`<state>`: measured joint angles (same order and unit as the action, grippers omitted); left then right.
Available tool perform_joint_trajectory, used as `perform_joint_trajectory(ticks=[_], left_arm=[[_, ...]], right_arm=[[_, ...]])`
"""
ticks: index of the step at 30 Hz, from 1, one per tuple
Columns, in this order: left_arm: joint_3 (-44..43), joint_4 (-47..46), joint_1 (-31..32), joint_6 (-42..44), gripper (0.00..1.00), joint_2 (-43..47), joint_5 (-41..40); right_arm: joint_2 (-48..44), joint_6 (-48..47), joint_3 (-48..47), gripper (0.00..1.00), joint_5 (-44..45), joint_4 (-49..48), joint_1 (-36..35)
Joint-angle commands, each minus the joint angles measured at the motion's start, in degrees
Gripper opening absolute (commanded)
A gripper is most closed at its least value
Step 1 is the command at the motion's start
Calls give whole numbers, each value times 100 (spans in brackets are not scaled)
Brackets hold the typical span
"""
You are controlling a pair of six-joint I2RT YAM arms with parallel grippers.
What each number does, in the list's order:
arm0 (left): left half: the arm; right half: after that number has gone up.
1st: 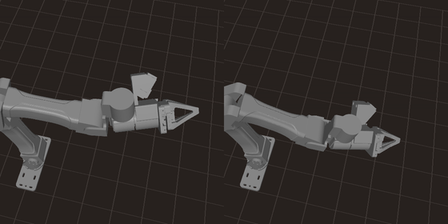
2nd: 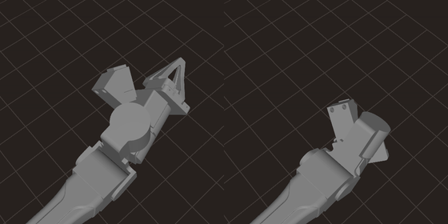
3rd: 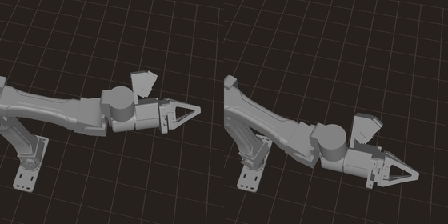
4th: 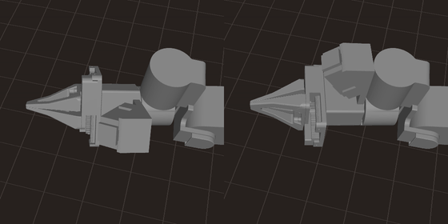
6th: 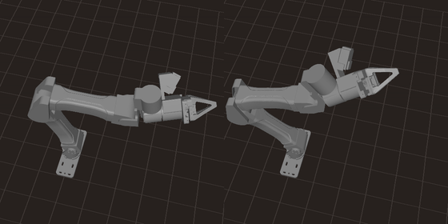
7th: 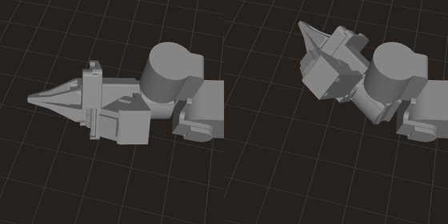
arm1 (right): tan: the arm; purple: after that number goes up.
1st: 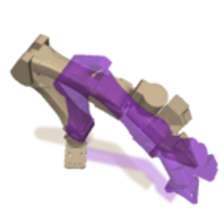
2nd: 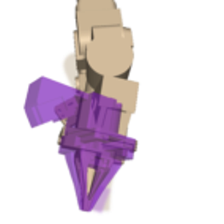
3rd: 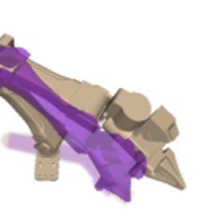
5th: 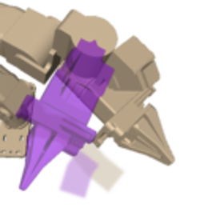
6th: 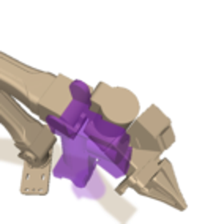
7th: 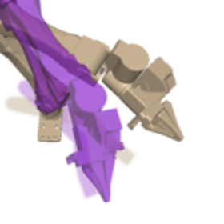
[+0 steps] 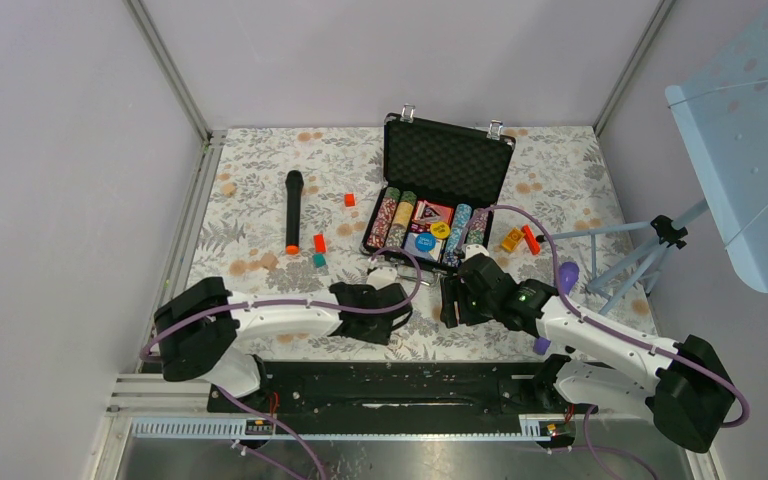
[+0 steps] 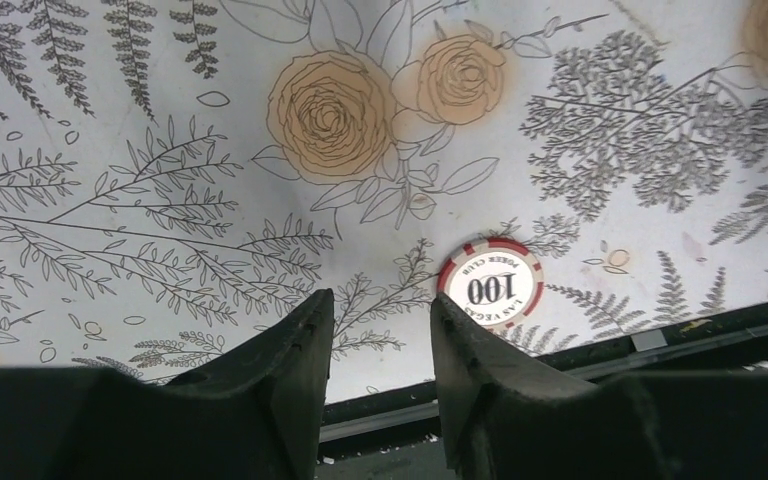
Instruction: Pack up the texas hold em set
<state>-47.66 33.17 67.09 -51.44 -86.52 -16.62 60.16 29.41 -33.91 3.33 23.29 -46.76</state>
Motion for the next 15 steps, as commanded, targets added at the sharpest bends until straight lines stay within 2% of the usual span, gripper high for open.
perform_joint_trajectory(ticks=[1,4,6,15], left_arm=[[-107,-336,6,-7,41,422,184],[-34,-573,30,12,43,578,294],[-22,-629,47,4,49,582,326],[-276,-627,277,-28,62,13,379]], right_arm=[[-94,71,-154,70,20,-42,-29],[-171,162,-148,70,321,114,-28],[-213,194,-141,71,423,160,6],[-227,198,-117,71,326,163,88]])
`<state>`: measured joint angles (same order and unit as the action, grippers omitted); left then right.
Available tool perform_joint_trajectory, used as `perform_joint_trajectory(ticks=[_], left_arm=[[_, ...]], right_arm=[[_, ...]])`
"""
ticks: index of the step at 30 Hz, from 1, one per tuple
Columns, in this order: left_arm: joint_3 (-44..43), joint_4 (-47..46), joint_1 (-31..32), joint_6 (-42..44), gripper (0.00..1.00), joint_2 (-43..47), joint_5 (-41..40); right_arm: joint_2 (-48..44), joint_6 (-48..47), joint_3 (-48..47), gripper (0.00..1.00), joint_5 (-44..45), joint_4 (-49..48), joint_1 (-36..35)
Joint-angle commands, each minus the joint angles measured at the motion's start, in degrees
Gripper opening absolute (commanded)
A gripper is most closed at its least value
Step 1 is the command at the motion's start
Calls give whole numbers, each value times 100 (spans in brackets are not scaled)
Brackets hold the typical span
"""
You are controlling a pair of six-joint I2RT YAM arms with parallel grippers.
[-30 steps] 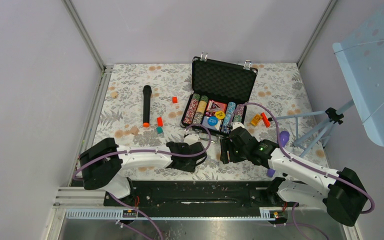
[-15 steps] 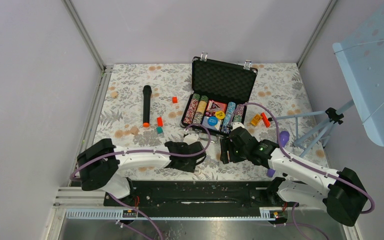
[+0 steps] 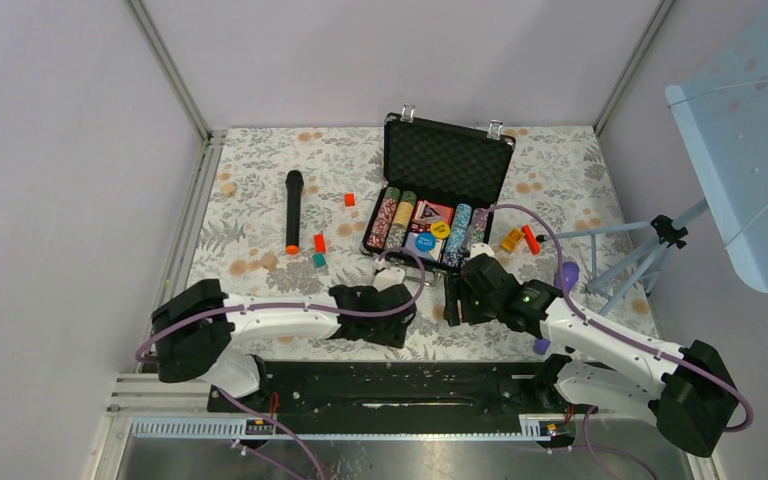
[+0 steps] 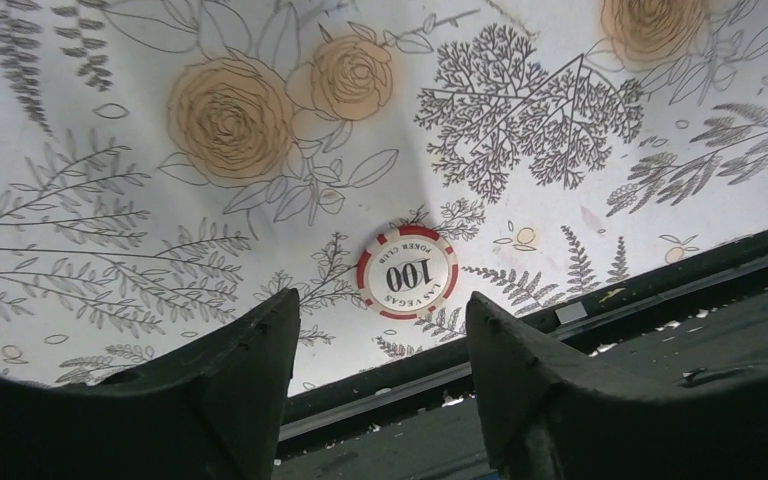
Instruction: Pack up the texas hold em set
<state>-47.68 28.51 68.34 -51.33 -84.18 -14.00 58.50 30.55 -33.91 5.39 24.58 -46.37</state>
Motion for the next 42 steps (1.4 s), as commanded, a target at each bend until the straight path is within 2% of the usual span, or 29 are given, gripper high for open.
perform_joint_trajectory(ticks=[1,11,28,42], left_arm=[[-310,-162,180,-50,62,-273,118],[-499,-149,346,-54,65,-645,108],[-534,-6,373,-52,45,-1035,-69],[-594,207,373,-38,41,-638,-293]], right_arm=[[-73,83,-109,71,120,30,49],[-91,38,-122,71,61,47,69],[-62,-5,-150,71,16,51,84],[-41,4,-142,71,7,55,93]])
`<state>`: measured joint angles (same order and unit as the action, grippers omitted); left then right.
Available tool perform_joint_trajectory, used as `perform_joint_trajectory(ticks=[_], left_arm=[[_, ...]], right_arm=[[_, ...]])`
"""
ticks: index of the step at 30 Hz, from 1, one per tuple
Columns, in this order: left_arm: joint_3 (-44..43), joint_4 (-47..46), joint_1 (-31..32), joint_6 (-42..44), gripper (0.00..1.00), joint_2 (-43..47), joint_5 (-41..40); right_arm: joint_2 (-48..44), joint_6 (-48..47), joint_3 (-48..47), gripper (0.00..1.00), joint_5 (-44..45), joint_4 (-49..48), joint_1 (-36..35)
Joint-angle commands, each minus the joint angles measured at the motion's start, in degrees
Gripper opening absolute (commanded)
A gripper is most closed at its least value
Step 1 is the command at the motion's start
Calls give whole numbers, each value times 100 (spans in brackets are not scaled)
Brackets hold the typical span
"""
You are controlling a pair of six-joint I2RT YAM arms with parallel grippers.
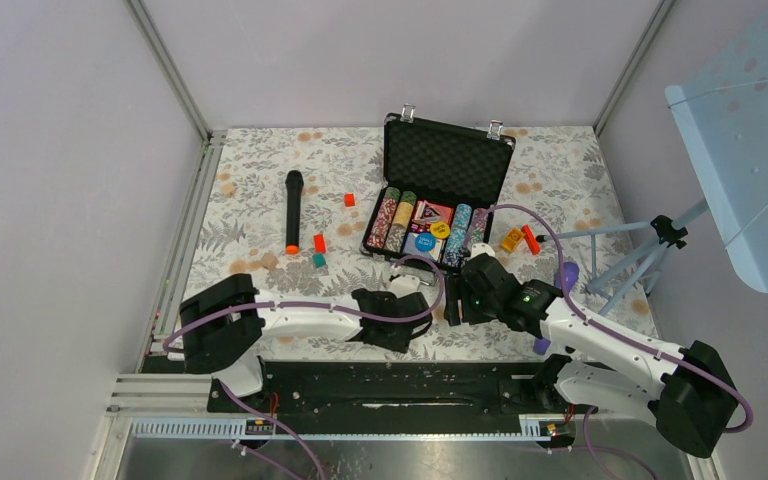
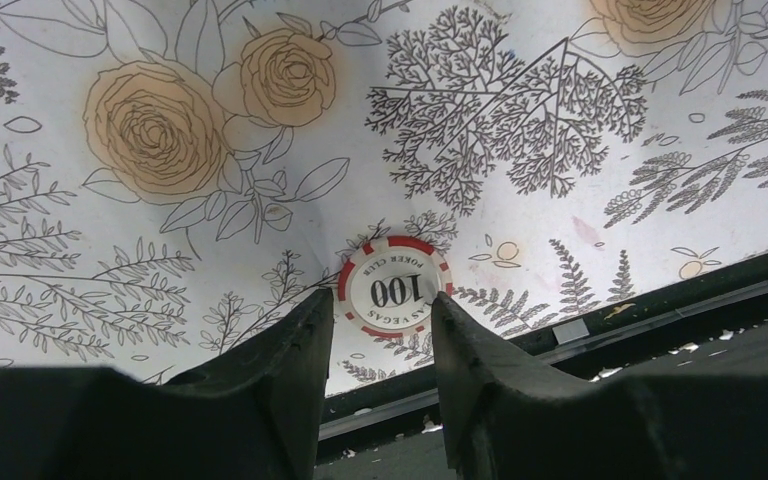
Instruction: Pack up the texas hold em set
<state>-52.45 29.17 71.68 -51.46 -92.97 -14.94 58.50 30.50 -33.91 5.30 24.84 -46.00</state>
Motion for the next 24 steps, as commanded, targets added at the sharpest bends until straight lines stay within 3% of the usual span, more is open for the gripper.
perform_joint_trajectory(ticks=[1,9,15,24], left_arm=[[-129,160,40,-9,41,258,-218],[-218,243,39,11,42,317,-230],[-322,177,43,10,61,244,-123],[-379,117,56,-3,62,-79,-46]], right_arm=[[-36,8,-140,72,18,30,57],[-58,26,-116,72,25,26,56],[-55,16,-109,71,19,18,56],[-96,-8,-67,72,43,29,65]])
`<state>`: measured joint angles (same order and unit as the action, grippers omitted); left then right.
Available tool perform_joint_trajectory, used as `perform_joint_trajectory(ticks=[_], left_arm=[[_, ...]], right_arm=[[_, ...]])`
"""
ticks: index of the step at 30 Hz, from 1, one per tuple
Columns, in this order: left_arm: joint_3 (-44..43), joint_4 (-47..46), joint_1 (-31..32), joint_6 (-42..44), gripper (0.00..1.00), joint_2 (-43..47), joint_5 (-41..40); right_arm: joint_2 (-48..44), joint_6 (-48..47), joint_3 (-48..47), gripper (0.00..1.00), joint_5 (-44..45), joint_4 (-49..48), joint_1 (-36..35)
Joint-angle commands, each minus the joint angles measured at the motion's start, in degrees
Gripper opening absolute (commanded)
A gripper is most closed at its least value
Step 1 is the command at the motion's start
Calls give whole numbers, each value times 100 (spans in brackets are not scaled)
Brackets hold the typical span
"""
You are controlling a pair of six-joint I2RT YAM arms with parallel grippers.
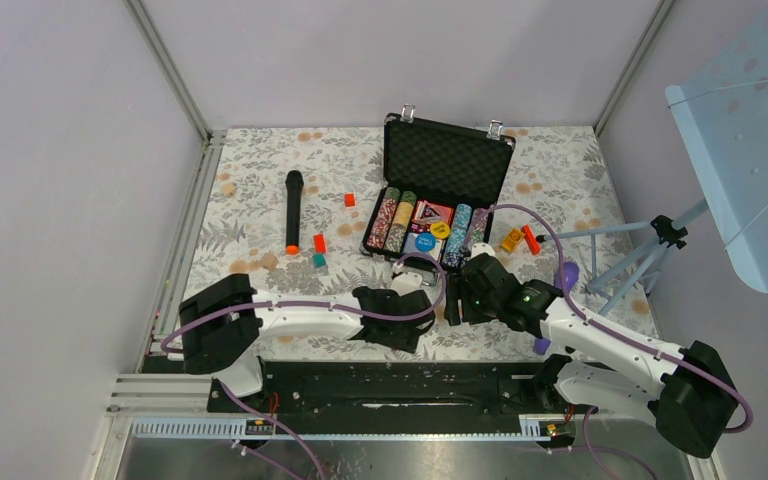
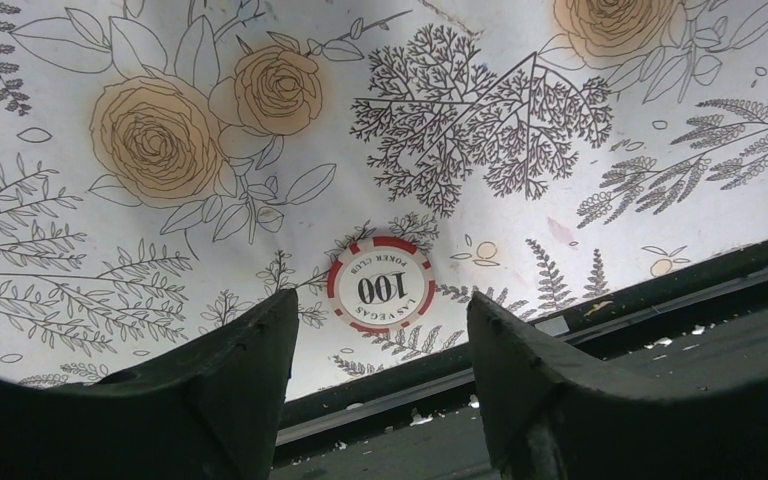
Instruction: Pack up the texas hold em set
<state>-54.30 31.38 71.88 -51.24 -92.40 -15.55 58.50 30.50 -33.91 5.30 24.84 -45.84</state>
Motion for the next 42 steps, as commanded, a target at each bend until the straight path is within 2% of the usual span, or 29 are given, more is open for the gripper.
perform_joint_trajectory(ticks=[1,20,42], left_arm=[[-183,-104,45,-25,61,-178,9],[-111,-104,160,-26,41,-473,-4],[-410,193,156,57,40,-78,-238]], right_arm=[[-101,-10,-67,72,43,23,56],[-110,-5,-63,72,4,26,76],[-52,-18,-98,72,-21,21,85]])
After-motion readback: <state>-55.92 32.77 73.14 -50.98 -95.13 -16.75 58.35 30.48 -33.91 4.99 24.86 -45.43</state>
